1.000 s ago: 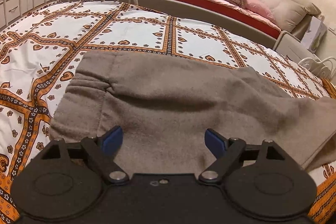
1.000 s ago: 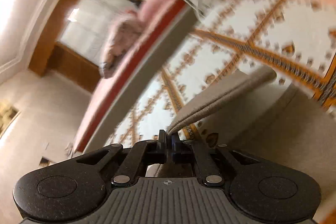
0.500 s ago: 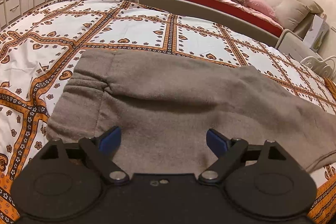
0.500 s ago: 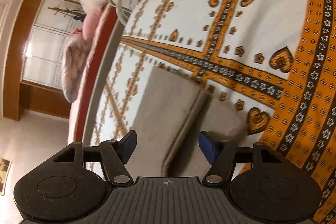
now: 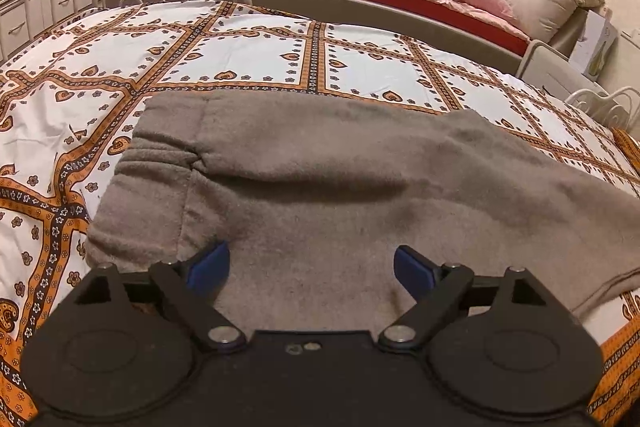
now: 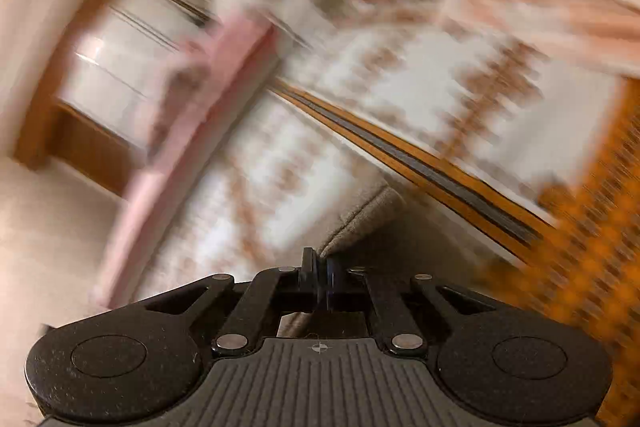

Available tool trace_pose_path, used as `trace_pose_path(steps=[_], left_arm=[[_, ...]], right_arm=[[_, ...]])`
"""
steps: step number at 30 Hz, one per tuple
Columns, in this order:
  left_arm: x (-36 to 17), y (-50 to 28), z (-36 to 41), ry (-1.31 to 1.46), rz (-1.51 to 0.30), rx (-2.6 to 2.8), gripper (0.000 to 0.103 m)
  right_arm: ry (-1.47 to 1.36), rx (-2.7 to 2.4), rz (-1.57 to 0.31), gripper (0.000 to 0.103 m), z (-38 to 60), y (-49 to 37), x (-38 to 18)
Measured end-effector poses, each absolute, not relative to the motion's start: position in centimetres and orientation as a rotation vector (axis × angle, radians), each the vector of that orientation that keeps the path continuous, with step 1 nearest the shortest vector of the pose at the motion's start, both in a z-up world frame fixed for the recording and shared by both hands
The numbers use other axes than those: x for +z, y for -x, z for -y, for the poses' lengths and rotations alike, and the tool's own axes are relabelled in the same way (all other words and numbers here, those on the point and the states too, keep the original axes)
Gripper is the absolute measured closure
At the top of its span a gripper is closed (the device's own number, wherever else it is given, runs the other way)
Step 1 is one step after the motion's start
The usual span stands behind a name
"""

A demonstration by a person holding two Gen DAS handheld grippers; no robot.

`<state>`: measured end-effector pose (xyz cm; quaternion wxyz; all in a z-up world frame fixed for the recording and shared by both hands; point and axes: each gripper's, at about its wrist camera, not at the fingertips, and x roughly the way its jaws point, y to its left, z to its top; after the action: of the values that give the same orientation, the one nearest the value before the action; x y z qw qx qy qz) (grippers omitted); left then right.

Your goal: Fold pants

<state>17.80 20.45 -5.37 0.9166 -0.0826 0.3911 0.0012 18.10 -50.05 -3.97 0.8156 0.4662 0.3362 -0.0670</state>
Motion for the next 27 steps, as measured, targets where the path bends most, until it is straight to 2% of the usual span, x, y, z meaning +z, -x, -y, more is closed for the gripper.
trace_pose_path(steps=[2,8,11,13,15,16,17,25,26,27], left_arm=[[-5.4,-17.8,-20.5,0.174,-0.804,0.001,0.021],[-5.3,-17.8,-20.4,0.178,-0.806,0.005,0.020],[-5.3,-17.7,-20.6,0.182,-0.804,-0.006,0.020],[-5.3,-17.6,-20.6,0.187,-0.804,-0.008,0.020],[-5.3,-17.6,-20.5,0.181,-0.807,-0.009,0.020],[-5.3,-17.7,-20.4,0.176,-0.808,-0.010,0.020],[-5.3,-17.7,-20.4,0.174,-0.809,-0.009,0.020],[-5.4,-17.9,-20.1,0.164,-0.817,0.003,0.019],[-5.4,-17.9,-20.0,0.163,-0.817,0.003,0.019],[-5.4,-17.9,-20.1,0.162,-0.817,0.002,0.019]], right_arm=[[-1.035,-0.199,-0.832,0.098,50.9,-18.6,-6.5],[-1.015,-0.159,-0.722,0.098,50.5,-17.7,-5.2],[-1.034,-0.209,-0.866,0.098,50.8,-18.9,-7.3],[-1.077,-0.194,-0.830,0.097,51.3,-18.3,-6.7],[-1.084,-0.200,-0.777,0.076,51.4,-17.0,-5.8],[-1.087,-0.200,-0.759,0.059,51.4,-16.4,-5.6],[-1.101,-0.197,-0.763,0.056,51.6,-16.1,-5.6],[-1.273,-0.200,-0.781,0.056,53.4,-17.3,-8.6],[-1.278,-0.200,-0.769,0.057,53.6,-17.4,-8.7],[-1.241,-0.204,-0.769,0.066,53.6,-18.0,-8.4]])
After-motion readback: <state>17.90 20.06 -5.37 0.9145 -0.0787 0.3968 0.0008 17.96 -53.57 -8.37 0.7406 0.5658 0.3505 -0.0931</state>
